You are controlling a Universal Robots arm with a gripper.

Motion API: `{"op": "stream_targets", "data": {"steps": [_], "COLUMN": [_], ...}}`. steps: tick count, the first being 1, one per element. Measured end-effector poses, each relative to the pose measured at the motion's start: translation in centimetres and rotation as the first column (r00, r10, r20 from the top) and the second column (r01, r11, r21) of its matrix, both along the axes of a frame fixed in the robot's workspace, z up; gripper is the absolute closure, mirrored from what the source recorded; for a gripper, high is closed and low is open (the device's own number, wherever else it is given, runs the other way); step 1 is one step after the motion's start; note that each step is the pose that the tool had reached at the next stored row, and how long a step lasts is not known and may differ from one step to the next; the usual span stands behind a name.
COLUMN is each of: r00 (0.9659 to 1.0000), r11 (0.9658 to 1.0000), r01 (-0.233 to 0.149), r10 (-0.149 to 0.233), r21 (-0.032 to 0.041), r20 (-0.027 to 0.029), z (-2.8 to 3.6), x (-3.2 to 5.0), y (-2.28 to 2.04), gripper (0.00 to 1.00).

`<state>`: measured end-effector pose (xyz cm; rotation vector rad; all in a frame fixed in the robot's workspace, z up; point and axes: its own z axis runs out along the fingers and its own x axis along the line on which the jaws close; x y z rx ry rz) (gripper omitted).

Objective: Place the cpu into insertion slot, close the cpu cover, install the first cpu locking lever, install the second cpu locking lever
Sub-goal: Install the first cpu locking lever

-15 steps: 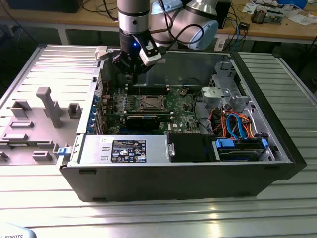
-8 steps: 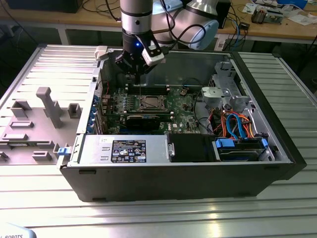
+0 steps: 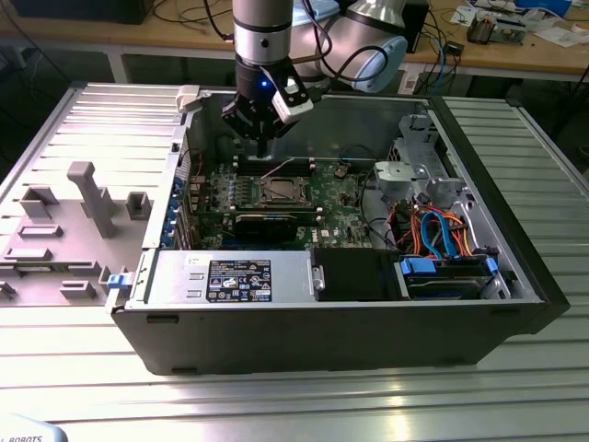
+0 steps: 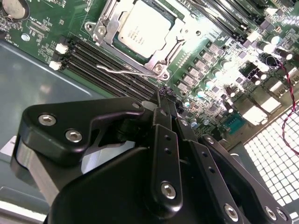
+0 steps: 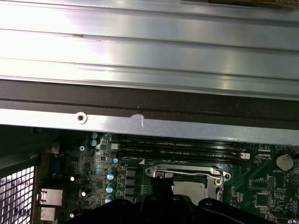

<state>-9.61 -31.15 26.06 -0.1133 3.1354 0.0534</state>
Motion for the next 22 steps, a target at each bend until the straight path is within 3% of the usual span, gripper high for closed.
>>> {"op": "stream_targets", "data": {"steps": [13, 14, 15, 22], "r00": [1.0, 1.0, 1.0, 1.0], "r11": [1.0, 0.9999, 0.9997, 0.9996], "r01": [0.0, 0.0, 0.0, 0.0], "r10": [0.0, 0.0, 0.0, 0.0], "r21": [0.001, 0.0158, 0.023, 0.0266], "r20": [0.0004, 0.0003, 0.0003, 0.003], "z": [-0.05, -0.11, -0.17, -0.85], "x": [0.05, 0.1, 0.13, 0.19], "y": [-0.01, -0.05, -0.05, -0.05], "gripper": [0.89, 0.89, 0.89, 0.89]}}
